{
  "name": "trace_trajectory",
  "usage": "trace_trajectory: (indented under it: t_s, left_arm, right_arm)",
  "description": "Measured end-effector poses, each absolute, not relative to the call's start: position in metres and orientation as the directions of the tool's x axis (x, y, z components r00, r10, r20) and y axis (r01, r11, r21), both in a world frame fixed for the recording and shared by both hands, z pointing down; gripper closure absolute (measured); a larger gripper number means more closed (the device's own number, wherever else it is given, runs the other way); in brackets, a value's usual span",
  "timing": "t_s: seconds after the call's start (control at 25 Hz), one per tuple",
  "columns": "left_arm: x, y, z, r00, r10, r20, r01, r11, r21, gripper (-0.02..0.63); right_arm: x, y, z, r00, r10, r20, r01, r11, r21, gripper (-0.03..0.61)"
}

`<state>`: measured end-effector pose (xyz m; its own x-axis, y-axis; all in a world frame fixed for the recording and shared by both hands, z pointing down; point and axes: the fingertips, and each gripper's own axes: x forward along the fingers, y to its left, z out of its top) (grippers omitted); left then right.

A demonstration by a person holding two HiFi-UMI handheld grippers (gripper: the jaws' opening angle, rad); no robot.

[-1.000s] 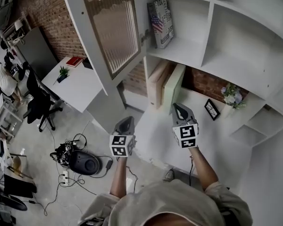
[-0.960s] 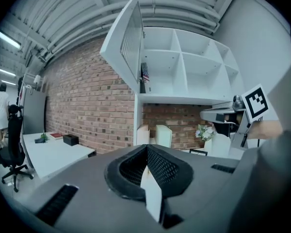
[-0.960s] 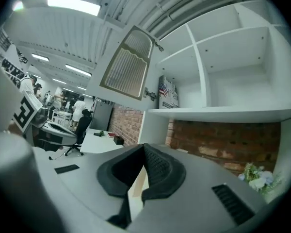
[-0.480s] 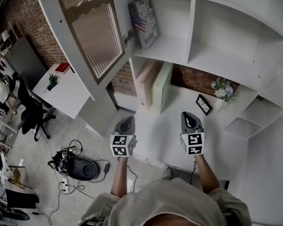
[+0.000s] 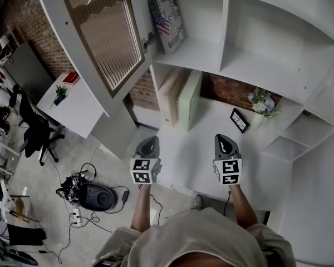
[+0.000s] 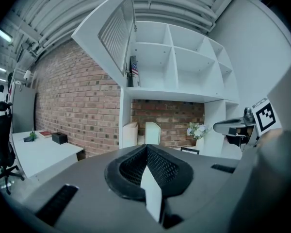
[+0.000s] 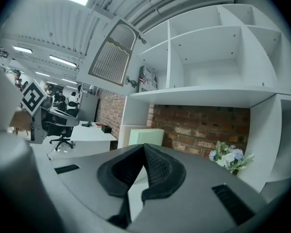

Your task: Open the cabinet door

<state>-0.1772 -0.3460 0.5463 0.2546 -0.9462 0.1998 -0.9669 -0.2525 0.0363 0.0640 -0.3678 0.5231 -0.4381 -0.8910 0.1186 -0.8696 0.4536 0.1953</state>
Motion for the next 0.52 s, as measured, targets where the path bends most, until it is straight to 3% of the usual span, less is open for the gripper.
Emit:
trace_trajectory:
  t_s: [0.52]
  left_arm:
    - [-0.1762, -0.3357, 0.5508, 0.251, -0.948, 0.199, -0.968, -0.245, 0.051, 0.588]
  right_arm:
    - [0.0598, -0.3648, 0.5240, -0.452, -0.883, 0.123, -0.862, 0.468, 0.193, 0.566]
